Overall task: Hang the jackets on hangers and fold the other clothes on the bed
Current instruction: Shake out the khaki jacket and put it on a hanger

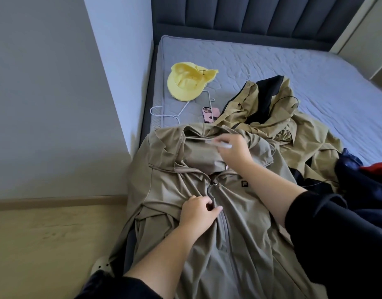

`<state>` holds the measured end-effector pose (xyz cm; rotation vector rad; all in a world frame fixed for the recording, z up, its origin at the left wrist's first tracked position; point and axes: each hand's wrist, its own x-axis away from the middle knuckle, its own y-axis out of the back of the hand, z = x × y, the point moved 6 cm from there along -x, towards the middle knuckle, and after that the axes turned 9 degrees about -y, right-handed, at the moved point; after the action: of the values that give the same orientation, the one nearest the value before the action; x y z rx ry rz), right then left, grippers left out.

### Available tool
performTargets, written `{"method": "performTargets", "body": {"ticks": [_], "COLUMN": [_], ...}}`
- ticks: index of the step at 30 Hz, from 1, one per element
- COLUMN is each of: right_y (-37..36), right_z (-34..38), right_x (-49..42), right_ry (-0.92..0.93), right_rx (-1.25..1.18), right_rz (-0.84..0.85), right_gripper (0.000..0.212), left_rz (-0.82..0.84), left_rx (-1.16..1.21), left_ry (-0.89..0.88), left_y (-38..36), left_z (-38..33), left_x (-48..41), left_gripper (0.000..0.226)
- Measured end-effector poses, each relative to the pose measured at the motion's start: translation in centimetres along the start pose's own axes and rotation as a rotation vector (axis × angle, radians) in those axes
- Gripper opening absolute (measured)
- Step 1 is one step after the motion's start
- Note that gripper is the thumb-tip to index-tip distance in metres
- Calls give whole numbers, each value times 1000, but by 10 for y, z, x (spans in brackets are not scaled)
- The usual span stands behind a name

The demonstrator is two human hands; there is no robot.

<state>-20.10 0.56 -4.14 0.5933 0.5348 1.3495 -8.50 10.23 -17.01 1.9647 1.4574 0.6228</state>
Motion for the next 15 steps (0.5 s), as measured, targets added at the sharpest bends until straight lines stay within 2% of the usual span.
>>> {"method": "performTargets", "body": {"ticks": [1, 3, 5, 7, 11, 15], "right_y": [4, 1, -10, -22, -30, -24], "right_z": [0, 2, 6, 4, -13, -33], "right_x": [-10, -30, -48, -64, -83, -95], "right_ry": [-95, -205, -233, -252, -285, -240], "right_rx": [-128, -212, -183, -143, 253, 716], "right_rz": [-60, -120, -91, -29, -51, -71], "right_gripper": [13, 21, 27, 43, 66, 74], "left_rz": [12, 25, 41, 58, 94, 120], "left_rx": [4, 10, 0, -9, -10, 11], "left_ry": [39, 87, 96, 93, 96, 81], "left_y": [-1, -3, -3, -3, -6, -7], "left_z": [1, 2, 2, 2, 6, 7], "left_x": [-1, -3, -5, -5, -6, -8], "left_gripper": [37, 32, 23, 22, 34, 34]}}
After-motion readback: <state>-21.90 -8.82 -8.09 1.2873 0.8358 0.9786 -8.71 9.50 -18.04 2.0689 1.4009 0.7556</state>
